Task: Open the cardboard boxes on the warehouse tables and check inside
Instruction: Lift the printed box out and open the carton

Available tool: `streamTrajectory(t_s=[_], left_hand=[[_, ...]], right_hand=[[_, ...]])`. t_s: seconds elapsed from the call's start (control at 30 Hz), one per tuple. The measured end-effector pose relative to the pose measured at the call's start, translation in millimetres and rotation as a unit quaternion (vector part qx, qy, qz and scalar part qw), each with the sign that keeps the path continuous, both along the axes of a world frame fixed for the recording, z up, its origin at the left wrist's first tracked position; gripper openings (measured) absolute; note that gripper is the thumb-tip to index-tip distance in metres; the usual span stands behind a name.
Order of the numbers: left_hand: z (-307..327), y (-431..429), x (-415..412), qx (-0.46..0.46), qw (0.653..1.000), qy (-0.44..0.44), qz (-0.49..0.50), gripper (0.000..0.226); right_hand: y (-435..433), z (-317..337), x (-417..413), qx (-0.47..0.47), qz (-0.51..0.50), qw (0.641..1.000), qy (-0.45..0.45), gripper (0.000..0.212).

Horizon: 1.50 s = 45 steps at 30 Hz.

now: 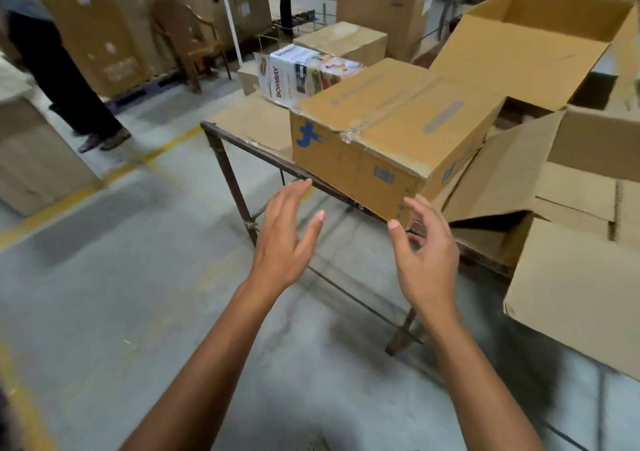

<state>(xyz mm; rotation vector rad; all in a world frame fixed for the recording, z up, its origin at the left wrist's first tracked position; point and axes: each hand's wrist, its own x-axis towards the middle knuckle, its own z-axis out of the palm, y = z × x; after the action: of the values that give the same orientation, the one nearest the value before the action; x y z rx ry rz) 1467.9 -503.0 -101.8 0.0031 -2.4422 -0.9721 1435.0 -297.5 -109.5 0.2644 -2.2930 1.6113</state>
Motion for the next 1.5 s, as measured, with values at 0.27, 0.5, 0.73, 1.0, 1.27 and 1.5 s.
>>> streamTrajectory(t_s=[0.27, 0.5, 0.73, 1.0, 1.27, 1.5], left_hand=[[20.8, -24.9, -117.8, -0.060, 0.995, 0.029, -0.073, 0.049], [23.8, -13.9, -217.4, -0.111, 0.984, 0.052, -0.126, 0.045], [11.8, 32.7, -286.8, -0.113, 0.968, 0.083, -0.208, 0.037], [-23.2, 59.0, -292.0, -0.333, 0.915, -0.093, -0.210, 0.077], [-11.1, 45.6, -281.7, -0.371, 0.880, -0.132, -0.265, 0.082], [4.9, 17.7, -270.6, -0.384, 0.882, -0.111, -0.250, 0.083]], right_hand=[[-18.3, 26.8, -88.2, 0.044, -0.074, 0.996, 0.024, 0.043], [-6.4, 22.5, -175.9, 0.180, -0.159, 0.971, -0.024, 0.035], [-1.9, -32.3, -211.6, 0.071, -0.195, 0.970, -0.124, 0.070], [-13.1, -56.1, -193.3, -0.114, -0.201, 0.959, -0.166, 0.066], [-42.9, -93.2, -162.1, -0.217, -0.356, 0.836, -0.356, 0.033], [-66.6, -65.6, -151.3, -0.483, -0.238, 0.737, -0.409, 0.031]])
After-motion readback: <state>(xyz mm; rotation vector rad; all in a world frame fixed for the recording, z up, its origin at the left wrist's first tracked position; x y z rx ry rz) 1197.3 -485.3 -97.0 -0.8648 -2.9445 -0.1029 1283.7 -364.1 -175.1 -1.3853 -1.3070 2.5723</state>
